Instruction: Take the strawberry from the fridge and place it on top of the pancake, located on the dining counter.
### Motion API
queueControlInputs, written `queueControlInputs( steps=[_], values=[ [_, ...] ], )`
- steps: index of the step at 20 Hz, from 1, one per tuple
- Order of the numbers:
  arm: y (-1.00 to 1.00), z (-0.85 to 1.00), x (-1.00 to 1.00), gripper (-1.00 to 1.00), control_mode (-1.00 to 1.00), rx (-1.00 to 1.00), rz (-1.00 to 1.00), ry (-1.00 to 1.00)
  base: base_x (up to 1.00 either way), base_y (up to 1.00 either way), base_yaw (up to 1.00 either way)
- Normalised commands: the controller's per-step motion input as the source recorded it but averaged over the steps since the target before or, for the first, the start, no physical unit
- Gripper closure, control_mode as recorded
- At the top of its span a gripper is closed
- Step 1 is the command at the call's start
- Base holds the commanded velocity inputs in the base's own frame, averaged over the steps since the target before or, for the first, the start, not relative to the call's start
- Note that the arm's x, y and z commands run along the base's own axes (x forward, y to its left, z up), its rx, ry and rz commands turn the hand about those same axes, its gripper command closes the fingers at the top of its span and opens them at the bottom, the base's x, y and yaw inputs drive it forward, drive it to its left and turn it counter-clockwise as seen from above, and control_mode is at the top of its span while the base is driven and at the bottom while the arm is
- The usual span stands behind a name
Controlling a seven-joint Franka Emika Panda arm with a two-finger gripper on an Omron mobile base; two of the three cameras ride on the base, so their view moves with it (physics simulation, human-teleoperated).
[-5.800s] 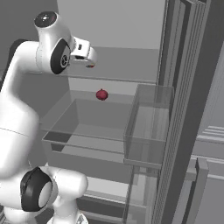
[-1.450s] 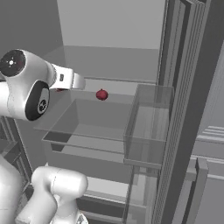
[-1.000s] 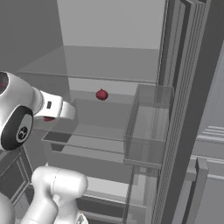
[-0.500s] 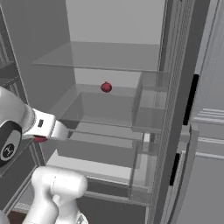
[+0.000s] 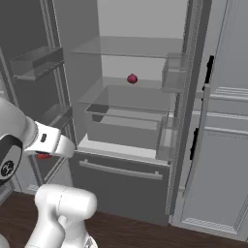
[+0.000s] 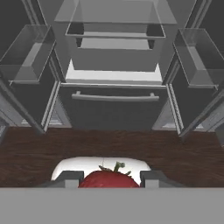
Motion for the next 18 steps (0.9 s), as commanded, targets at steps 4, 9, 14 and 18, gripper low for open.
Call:
queueControlInputs(
  steps=[4, 9, 14, 18],
  values=[
    [0.0, 0.0, 0.0, 1.0, 1.0, 0.0, 0.0, 0.0, -0.96, 0.07, 0.41],
    [0.0, 0.0, 0.0, 1.0, 1.0, 0.0, 0.0, 0.0, -0.72, 0.17, 0.57],
    [0.0, 0.0, 0.0, 1.0, 1.0, 0.0, 0.0, 0.0, -0.25, 0.0, 0.74],
    [0.0, 0.0, 0.0, 1.0, 1.0, 0.0, 0.0, 0.0, -0.41, 0.0, 0.87]
  ],
)
